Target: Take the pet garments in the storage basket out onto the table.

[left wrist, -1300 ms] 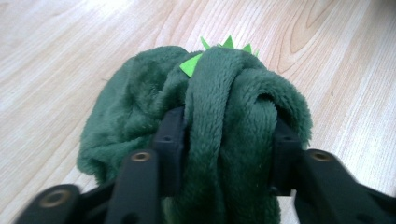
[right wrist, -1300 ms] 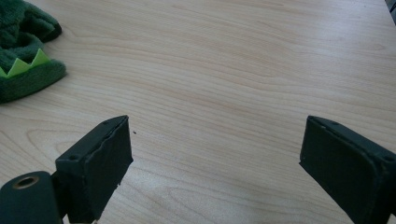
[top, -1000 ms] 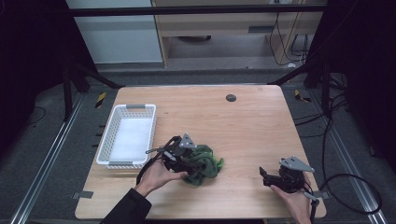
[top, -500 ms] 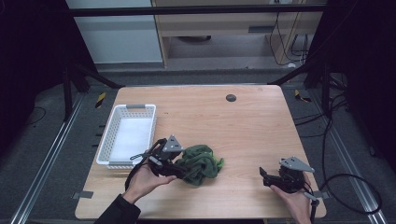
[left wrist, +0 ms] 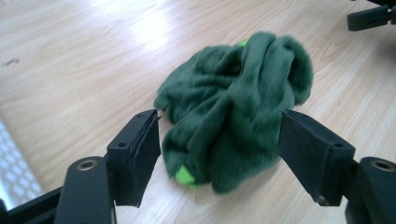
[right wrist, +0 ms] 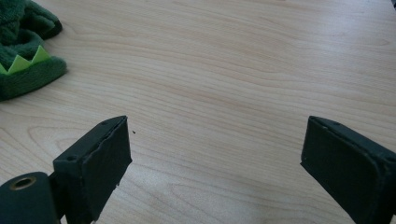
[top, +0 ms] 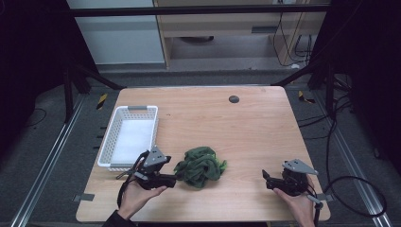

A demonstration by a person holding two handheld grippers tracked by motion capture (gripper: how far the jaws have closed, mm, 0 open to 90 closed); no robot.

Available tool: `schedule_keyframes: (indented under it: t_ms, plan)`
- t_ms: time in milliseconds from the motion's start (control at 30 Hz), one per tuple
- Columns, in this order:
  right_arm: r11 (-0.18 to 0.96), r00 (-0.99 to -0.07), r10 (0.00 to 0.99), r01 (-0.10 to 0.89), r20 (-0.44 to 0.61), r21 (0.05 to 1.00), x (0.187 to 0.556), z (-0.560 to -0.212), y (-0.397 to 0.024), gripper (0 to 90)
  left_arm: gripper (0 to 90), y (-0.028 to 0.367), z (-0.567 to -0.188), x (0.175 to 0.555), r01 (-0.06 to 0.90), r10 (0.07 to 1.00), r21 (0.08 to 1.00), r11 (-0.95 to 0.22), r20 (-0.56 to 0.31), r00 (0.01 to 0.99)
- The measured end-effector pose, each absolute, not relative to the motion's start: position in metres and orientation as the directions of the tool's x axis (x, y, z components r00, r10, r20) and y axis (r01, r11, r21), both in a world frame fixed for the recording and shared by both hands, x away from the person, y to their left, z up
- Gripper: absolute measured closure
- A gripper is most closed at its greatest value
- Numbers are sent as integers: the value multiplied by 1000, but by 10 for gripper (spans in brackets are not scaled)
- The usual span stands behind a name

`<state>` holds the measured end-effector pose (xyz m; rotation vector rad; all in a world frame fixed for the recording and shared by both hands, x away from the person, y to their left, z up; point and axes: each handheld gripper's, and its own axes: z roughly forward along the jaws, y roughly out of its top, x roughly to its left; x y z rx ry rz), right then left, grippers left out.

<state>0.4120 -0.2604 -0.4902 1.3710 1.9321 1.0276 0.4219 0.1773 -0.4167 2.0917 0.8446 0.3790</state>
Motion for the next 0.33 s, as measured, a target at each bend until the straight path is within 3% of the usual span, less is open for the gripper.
schedule_keyframes:
  t_ms: [333]
  plan:
    - [179, -327, 945, 529, 5, 829, 410, -490, -259, 77, 287, 200, -428, 411, 460, 721, 803, -378, -56, 690]
